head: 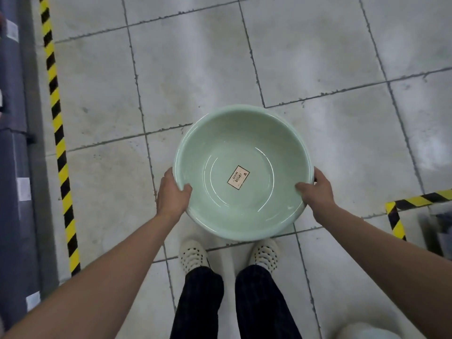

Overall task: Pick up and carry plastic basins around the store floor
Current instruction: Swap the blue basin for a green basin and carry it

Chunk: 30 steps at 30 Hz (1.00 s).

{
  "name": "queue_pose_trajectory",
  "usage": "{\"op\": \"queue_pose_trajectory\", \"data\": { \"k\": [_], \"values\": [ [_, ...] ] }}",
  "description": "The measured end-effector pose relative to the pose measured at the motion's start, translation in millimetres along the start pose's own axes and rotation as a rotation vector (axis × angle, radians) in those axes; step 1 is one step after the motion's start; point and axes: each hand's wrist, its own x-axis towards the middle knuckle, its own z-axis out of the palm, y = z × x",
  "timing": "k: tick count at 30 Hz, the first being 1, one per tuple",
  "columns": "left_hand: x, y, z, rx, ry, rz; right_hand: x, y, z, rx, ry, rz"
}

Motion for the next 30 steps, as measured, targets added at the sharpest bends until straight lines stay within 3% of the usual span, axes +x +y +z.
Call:
{"op": "queue_pose_trajectory", "data": {
  "k": [5, 13, 21, 30],
  "values": [
    [55, -24, 58, -0.010, 0.029, -0.097, 70, 48, 33, -0.008, 0.038, -0.005],
    [131, -80, 115, -0.039, -0.032, -0.110, 127, 101, 79, -0.052, 0.060, 0.005],
    [153, -101, 160, -0.115, -0.058, -0.045, 154, 136, 101, -0.069, 0.198, -0.005],
    [168, -109, 180, -0.120, -0.091, -0.109, 176, 153, 115, -0.011, 0.169, 0.016]
  ]
}}
